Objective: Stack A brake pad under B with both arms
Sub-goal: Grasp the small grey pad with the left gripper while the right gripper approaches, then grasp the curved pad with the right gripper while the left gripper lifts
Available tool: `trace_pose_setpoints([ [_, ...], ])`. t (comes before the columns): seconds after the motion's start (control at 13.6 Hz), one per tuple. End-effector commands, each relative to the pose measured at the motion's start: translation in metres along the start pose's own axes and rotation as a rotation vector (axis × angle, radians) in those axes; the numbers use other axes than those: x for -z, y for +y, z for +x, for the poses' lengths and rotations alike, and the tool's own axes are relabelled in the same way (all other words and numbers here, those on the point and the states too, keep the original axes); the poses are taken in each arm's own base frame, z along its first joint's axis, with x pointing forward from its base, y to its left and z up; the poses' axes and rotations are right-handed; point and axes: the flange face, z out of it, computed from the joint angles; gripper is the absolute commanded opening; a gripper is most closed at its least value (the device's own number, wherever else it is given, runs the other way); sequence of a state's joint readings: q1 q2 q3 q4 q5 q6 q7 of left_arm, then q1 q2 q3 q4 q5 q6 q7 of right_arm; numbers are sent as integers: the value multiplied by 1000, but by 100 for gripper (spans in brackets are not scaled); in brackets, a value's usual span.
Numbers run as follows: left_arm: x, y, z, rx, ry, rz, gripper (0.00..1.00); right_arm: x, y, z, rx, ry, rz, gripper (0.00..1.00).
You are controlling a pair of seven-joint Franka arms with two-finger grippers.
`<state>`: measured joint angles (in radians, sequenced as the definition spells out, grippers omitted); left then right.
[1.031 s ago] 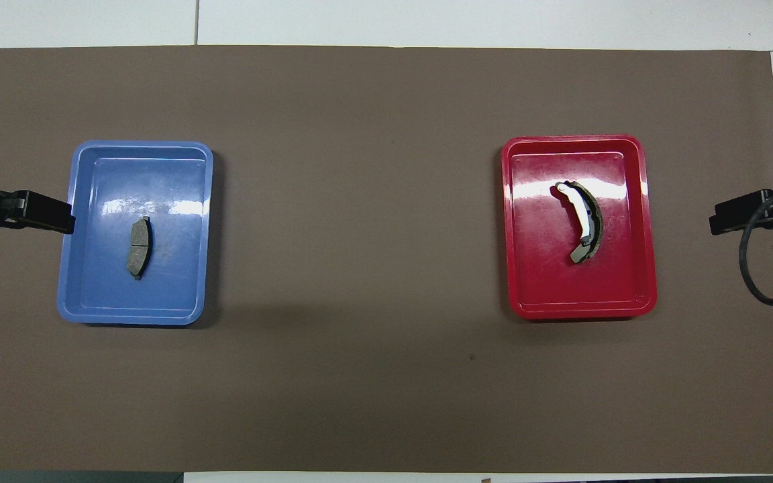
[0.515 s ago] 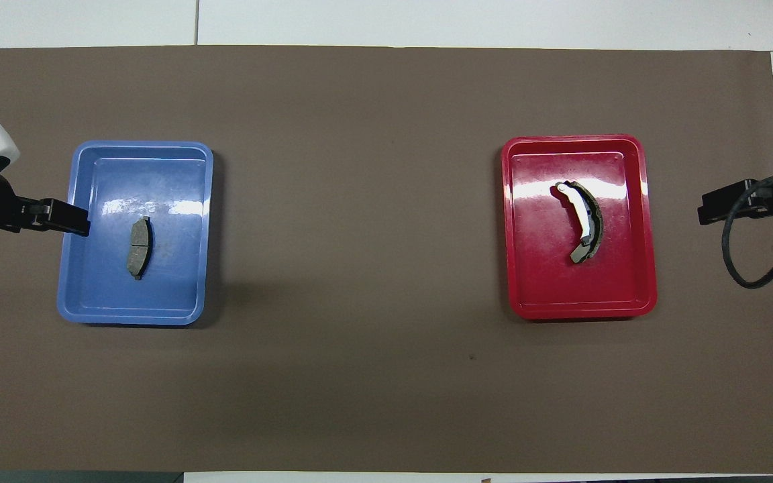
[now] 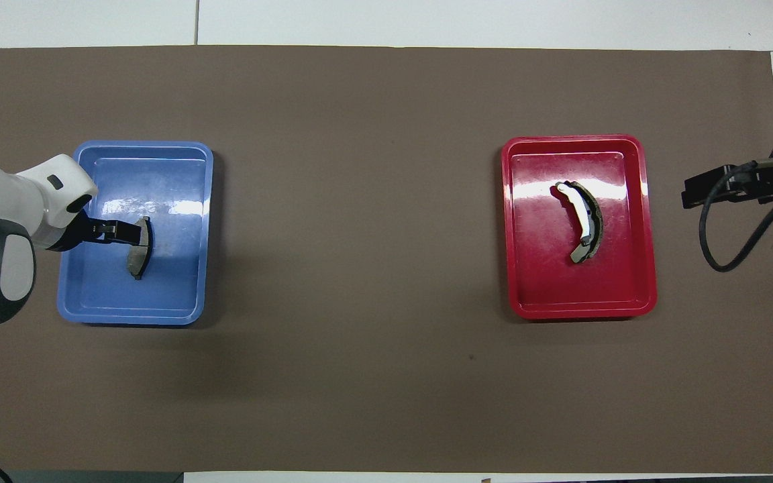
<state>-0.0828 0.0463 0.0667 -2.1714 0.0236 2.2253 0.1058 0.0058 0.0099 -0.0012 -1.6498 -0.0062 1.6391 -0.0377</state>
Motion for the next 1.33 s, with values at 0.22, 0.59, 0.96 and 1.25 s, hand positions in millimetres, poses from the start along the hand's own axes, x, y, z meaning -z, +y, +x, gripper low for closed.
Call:
trace_pose_setpoints([
  [0.22, -66, 3, -12, -10, 5, 9, 100, -46, -2, 29, 31, 4, -2, 100],
  [0.59, -83, 2, -14, -8, -21, 8, 97, -116, -18, 32, 31, -7, 3, 100],
  [0.96, -85, 1, -16, -8, -37, 6, 42, -192, -35, 27, 35, 49, 9, 100],
  [1.25, -83, 0, -14, -17, -32, 7, 11, -233, -36, 24, 40, 52, 13, 99],
])
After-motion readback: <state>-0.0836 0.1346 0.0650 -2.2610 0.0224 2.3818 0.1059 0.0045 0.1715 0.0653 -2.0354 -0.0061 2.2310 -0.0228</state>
